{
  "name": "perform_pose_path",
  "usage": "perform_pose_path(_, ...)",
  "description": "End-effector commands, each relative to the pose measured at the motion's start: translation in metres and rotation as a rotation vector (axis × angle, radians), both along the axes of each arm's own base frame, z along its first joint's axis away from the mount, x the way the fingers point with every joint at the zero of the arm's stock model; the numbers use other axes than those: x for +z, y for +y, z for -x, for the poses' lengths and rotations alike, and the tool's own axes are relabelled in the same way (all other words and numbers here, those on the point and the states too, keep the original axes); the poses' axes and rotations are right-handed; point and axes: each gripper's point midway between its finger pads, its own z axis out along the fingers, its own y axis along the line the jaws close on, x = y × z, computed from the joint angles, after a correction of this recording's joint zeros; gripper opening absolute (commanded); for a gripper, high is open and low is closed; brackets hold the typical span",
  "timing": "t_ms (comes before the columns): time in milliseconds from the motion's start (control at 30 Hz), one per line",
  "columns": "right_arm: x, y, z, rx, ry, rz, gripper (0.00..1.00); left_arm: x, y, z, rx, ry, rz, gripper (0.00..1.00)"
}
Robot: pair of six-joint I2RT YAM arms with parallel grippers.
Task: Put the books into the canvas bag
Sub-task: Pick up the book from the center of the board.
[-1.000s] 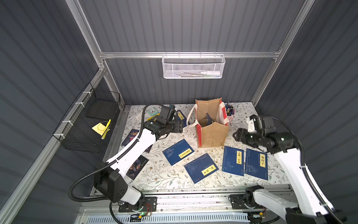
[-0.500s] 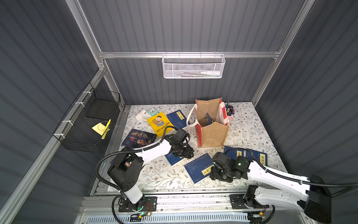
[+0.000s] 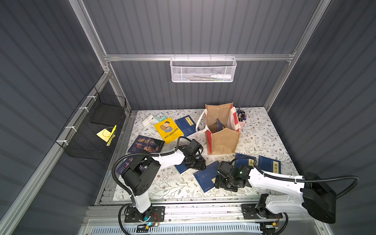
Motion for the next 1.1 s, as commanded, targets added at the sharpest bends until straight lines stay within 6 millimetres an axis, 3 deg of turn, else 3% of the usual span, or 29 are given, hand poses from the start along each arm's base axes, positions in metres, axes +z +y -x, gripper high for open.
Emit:
perform_pose_path(0, -0.011, 0.001, -0.004, -0.032, 0.02, -0.029, 0.76, -0.019, 0.003, 0.01, 0.003, 0.051, -0.026, 0.69)
perform_pose_path(267, -0.024, 0.013, -0.02, -0.082, 0.054, -0.129, 0.76, -0.033, 0.005, 0.018, 0.004, 0.105, -0.034, 0.7)
perform_pose_path(467, -0.024, 0.012, -0.037, -0.124, 0.052, -0.177, 0.69, -0.033, -0.002, 0.032, 0.003, 0.196, 0.022, 0.71)
perform_pose_path(767, -0.027, 0.004, -0.053, -0.142, 0.061, -0.206, 0.53, -0.005, -0.019, 0.036, 0.013, 0.239, 0.167, 0.71)
perform_pose_path(1067, -0.031, 0.001, -0.062, -0.151, 0.065, -0.223, 0.41, 0.017, -0.017, 0.025, 0.047, 0.243, 0.285, 0.58)
